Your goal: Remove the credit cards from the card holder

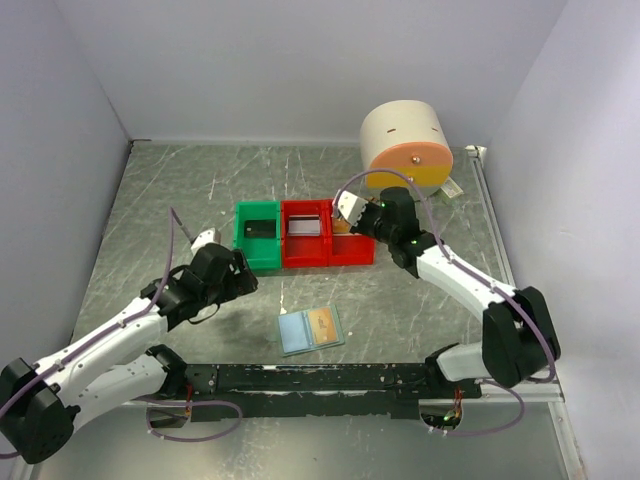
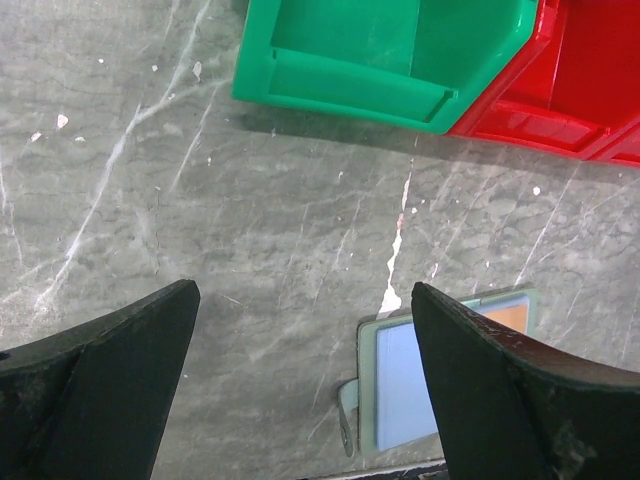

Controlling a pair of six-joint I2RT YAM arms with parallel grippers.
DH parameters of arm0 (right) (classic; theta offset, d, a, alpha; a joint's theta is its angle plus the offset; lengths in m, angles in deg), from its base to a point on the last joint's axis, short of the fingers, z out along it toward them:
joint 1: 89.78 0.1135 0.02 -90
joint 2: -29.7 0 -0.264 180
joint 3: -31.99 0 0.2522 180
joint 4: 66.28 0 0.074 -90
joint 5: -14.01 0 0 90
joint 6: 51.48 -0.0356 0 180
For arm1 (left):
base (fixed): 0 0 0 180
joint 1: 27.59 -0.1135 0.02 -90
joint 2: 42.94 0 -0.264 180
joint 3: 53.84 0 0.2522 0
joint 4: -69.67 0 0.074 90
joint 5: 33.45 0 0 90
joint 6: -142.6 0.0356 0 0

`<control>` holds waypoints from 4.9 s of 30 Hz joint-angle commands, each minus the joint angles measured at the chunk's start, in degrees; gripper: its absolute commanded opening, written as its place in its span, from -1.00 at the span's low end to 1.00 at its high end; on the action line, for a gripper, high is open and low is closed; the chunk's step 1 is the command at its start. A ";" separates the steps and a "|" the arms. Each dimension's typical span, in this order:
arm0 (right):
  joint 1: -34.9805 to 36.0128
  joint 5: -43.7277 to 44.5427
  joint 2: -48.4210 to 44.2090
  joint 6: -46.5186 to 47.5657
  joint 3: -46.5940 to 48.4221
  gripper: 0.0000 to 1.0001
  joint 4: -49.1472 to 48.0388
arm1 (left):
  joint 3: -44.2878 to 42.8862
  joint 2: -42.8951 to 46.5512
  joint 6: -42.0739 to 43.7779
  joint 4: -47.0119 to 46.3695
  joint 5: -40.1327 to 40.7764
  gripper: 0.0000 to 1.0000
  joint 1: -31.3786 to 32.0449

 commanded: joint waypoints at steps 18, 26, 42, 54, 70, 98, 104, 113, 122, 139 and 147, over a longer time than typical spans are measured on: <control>0.79 -3.31 7.94 2.62 1.84 -1.00 -1.03 | -1.58 -0.73 1.24 1.03 0.45 0.99 -0.85; 1.03 0.07 13.18 5.72 4.27 -1.00 -0.52 | -2.29 -1.21 2.02 1.88 0.88 0.99 -1.03; 1.14 6.07 21.21 9.73 4.97 -1.00 -10.85 | -1.99 -0.58 2.20 1.76 0.63 0.99 -1.43; 1.05 2.98 24.09 13.76 5.74 -0.93 -10.49 | -2.08 -1.30 3.04 1.34 0.35 0.99 -1.77; 1.05 2.23 24.03 12.50 5.47 -0.40 -8.19 | -1.79 0.83 3.17 2.53 0.09 0.99 -2.08; 1.54 3.85 -8.68 -56.97 -2.46 0.26 -5.98 | 1.83 7.60 -0.59 -2.08 -12.56 0.90 -2.11; 0.79 -23.10 -6.16 -91.43 -13.06 0.18 -10.71 | 6.40 6.26 -4.68 -9.04 -21.11 0.74 -1.75; 10.73 -17.61 -9.95 -92.81 -21.67 0.10 -4.11 | 9.39 6.86 -11.20 -17.58 -17.05 0.79 10.25; 10.83 -18.21 -15.48 -90.08 -26.36 0.15 1.62 | 1.74 -8.71 -11.85 -20.08 -7.52 0.83 22.13; 10.87 -21.18 -10.27 -91.26 -28.05 -0.18 -2.16 | 1.38 -17.94 -13.83 -22.75 -3.68 0.76 24.82; 10.88 -23.29 -6.34 -91.89 -30.40 -0.28 -6.04 | 0.57 -18.63 -13.22 -22.76 -4.70 0.70 24.82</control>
